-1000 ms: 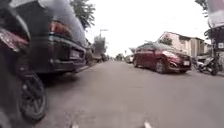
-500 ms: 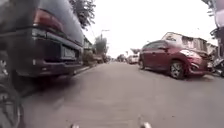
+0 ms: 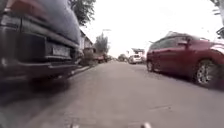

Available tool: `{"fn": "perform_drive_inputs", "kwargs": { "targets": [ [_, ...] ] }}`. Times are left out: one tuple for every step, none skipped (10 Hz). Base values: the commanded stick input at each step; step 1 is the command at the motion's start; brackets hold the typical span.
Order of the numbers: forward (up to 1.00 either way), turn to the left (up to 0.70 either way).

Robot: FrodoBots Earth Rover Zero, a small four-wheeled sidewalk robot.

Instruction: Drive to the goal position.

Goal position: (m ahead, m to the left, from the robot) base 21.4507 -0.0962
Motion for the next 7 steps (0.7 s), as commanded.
{"fn": "perform_drive_inputs", "kwargs": {
  "targets": [
    [0.85, 0.0],
    [0.85, 0.0],
    [0.85, 0.0],
    [0.85, 0.0],
    [0.85, 0.0],
    [0.85, 0.0],
    [0.85, 0.0]
  ]
}}
